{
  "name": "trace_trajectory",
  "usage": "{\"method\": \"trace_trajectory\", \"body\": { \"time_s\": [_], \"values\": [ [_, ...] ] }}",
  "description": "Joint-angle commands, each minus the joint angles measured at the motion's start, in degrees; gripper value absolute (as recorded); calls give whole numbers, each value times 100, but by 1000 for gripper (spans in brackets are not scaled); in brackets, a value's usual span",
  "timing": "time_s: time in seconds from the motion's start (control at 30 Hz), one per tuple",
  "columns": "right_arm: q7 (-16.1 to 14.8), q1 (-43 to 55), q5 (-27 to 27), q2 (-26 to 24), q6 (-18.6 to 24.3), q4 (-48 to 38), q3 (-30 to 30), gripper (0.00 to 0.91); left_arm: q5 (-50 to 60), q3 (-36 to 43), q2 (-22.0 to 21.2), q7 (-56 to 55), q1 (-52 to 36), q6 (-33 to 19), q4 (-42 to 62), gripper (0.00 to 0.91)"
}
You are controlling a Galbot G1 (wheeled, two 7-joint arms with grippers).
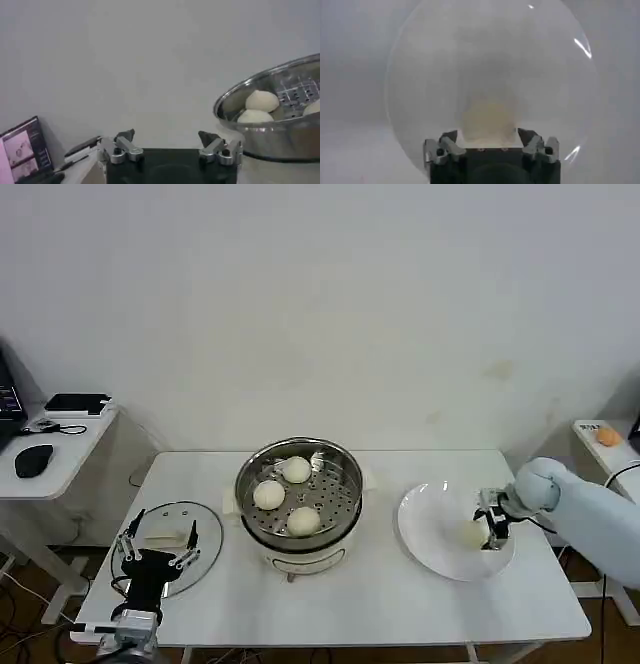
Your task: Take steamed baozi put them in steamer then cover it.
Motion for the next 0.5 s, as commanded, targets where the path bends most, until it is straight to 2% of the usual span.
{"method": "trace_trajectory", "body": {
  "time_s": [0.03,0.23,0.43,0.5],
  "values": [
    [-11,-25,-32,119,-18,-138,59,605,8,12,-9,-3,7,-1,-12,907],
    [-77,490,201,-31,-121,199,-196,605,6,-12,9,-2,28,-1,-55,907],
    [-55,2049,927,-210,-412,896,-1129,605,5,-20,9,-4,38,-5,-81,907],
    [-13,2833,1270,-148,-576,1151,-1708,615,5,-25,12,-5,39,-8,-90,907]
  ]
}}
